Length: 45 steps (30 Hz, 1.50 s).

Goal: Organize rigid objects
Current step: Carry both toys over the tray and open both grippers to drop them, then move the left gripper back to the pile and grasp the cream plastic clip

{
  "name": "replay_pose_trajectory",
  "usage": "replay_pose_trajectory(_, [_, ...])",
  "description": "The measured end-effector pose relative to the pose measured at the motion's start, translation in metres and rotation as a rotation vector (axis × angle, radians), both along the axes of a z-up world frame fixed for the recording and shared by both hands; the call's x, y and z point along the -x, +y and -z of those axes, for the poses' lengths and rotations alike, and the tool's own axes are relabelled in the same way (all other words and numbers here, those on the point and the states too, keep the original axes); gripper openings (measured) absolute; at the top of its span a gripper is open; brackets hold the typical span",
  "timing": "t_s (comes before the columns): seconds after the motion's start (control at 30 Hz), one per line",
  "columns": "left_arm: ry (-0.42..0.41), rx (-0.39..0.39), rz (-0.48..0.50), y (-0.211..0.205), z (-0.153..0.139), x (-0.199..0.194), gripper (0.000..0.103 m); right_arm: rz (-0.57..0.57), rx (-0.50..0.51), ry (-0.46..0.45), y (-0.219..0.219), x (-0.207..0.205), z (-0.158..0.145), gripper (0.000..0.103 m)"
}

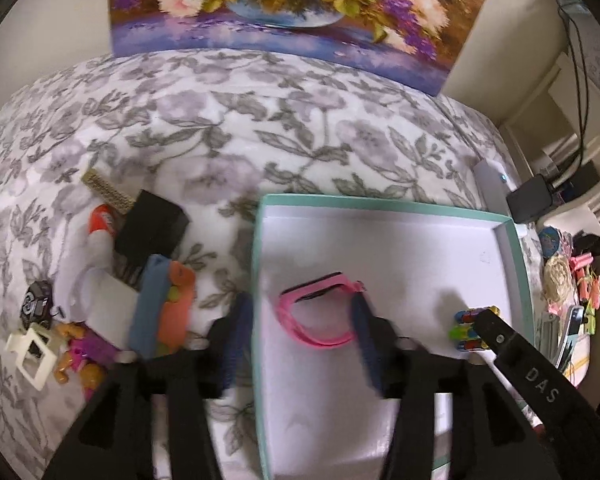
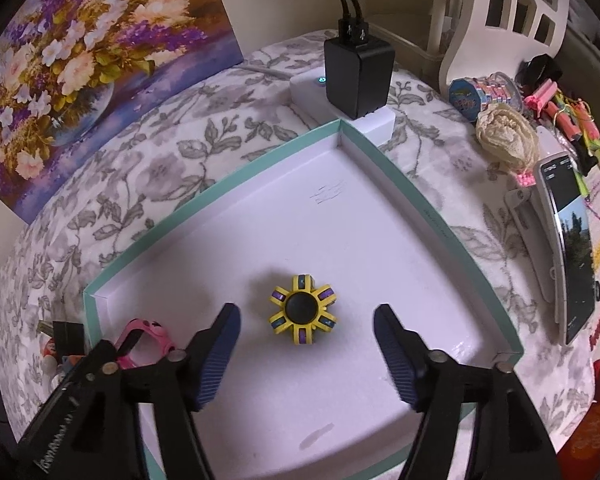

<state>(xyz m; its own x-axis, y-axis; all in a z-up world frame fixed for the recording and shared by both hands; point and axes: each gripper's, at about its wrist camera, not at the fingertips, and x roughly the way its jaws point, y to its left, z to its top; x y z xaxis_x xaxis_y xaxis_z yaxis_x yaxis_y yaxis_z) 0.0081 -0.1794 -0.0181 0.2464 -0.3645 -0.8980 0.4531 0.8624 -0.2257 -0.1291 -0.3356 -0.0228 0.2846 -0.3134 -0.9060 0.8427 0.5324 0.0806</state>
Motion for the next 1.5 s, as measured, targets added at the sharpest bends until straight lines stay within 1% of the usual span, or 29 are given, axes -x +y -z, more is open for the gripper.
replay_pose_trajectory(0.03, [-0.002,0.003,-0.015,0.004,0.0,-0.002,0.074,0.0,0.001,0.0,0.0,0.0,-0.001,0.081])
replay_pose_trajectory(0.17, [-0.01,-0.018,-0.079,0.024,-0.001,-0.011,0.076,-0.006,0.015,0.017,0.004,0.001,-0.003,0.096])
replay_pose_trajectory(0.23, [-0.009,-0.028,-0.112,0.035,0.0,-0.016,0.082,-0.015,0.027,0.025,0.008,0.0,-0.004,0.1])
replay_pose_trajectory(0.27, [-0.005,-0.028,-0.128,0.041,0.0,-0.019,0.086,-0.019,0.029,0.025,0.01,0.0,-0.005,0.101])
replay_pose_trajectory(0.4, [-0.001,-0.03,-0.2,0.067,-0.004,-0.028,0.086,-0.038,0.034,0.03,0.018,-0.002,-0.009,0.102])
replay_pose_trajectory(0.57, [-0.049,-0.039,-0.28,0.098,-0.018,-0.034,0.086,-0.074,0.057,0.024,0.034,-0.005,-0.018,0.102])
replay_pose_trajectory(0.67, [-0.07,-0.075,-0.32,0.116,-0.026,-0.037,0.086,-0.108,0.069,0.001,0.051,-0.008,-0.027,0.103])
replay_pose_trajectory(0.83, [-0.094,-0.144,-0.362,0.147,-0.037,-0.036,0.086,-0.181,0.12,-0.014,0.082,-0.018,-0.041,0.103])
replay_pose_trajectory(0.9, [-0.098,-0.144,-0.377,0.16,-0.041,-0.034,0.086,-0.219,0.132,-0.022,0.096,-0.024,-0.047,0.103])
replay_pose_trajectory(1.03, [-0.103,-0.111,-0.404,0.183,-0.051,-0.031,0.086,-0.285,0.142,-0.042,0.119,-0.035,-0.053,0.103])
replay_pose_trajectory(1.13, [-0.116,-0.099,-0.425,0.199,-0.056,-0.032,0.086,-0.341,0.114,-0.06,0.137,-0.044,-0.052,0.103])
replay_pose_trajectory(1.23, [-0.117,-0.081,-0.45,0.214,-0.058,-0.03,0.086,-0.395,0.097,-0.056,0.154,-0.056,-0.046,0.103])
replay_pose_trajectory(1.33, [-0.1,-0.076,-0.473,0.227,-0.053,-0.032,0.086,-0.451,0.086,-0.039,0.174,-0.067,-0.037,0.103])
replay_pose_trajectory(1.5, [-0.05,-0.082,-0.486,0.236,-0.038,-0.038,0.086,-0.518,0.031,-0.027,0.2,-0.082,-0.021,0.103])
